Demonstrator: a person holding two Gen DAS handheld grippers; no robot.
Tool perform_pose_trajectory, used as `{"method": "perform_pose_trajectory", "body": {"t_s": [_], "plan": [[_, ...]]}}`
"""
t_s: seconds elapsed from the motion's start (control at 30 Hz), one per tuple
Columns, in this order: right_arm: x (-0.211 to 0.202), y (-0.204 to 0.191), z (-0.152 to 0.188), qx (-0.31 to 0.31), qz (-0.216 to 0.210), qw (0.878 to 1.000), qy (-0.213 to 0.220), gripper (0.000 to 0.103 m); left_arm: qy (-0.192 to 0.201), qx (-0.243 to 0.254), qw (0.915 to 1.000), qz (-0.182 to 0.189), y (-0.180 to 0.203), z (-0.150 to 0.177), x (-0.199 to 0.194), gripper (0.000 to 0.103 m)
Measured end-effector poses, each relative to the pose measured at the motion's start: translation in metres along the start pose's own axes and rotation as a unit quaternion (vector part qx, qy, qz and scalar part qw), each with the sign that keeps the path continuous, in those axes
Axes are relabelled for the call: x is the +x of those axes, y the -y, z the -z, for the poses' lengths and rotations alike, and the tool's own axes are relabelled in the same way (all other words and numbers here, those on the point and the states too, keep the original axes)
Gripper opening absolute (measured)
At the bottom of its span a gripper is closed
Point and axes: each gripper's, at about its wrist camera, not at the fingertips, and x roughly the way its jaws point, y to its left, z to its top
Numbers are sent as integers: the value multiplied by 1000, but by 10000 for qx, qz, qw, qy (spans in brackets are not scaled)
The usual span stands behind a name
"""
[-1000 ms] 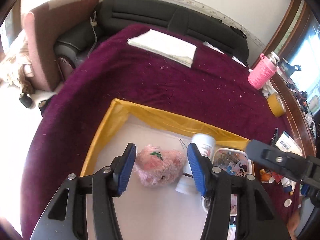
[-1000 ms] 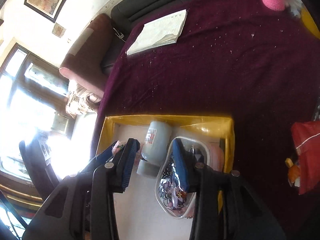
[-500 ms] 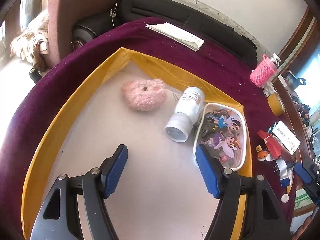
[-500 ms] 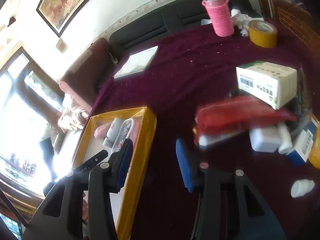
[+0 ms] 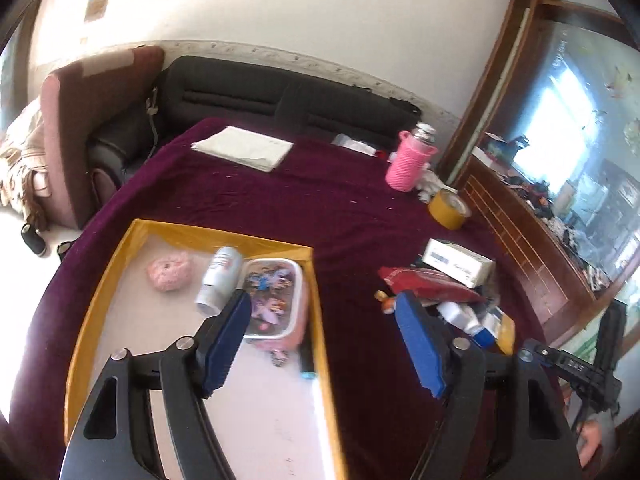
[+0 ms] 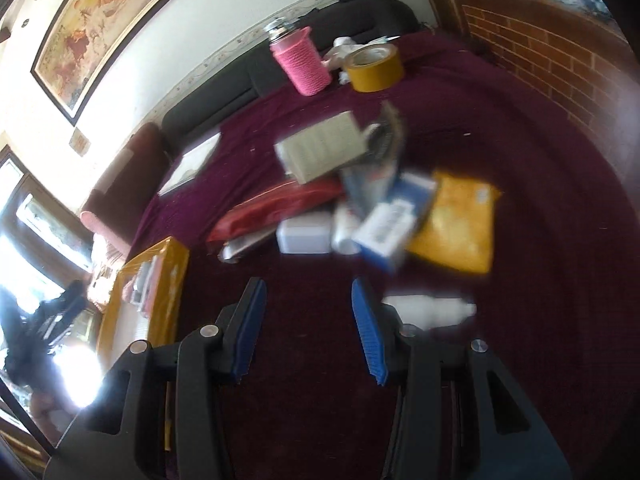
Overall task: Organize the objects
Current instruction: 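Move both grippers back toward the remaining pile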
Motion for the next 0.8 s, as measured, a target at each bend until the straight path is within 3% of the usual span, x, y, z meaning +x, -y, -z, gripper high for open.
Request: {"method": "perform_pose_trajectory", "body": {"t_s": [0.1,0.27,0.43,0.57,0.73,0.8], "plan": [[-6,31,-1,-41,397,9992,1,43,-250,281,9987,334,37,15,8,78],[16,43,0,-324,394,9978,-430,43,-692,570,9943,572,79,47,33,78],[50,41,-8,-270,-296,9955,-854,43,-877,669,9928,464,88,62,38,78],[61,14,13,-670,-978,9816,-1499,43,-905,652,9930,392,81,65,36,78],[50,-17,38,-1717,-358,9741,-1429,44,-1177,342,9908,575,76,67,50,78],[39,-12,40,-1717,-277,9769,-1242,44,-1219,353,9902,590,78,68,55,78]]}}
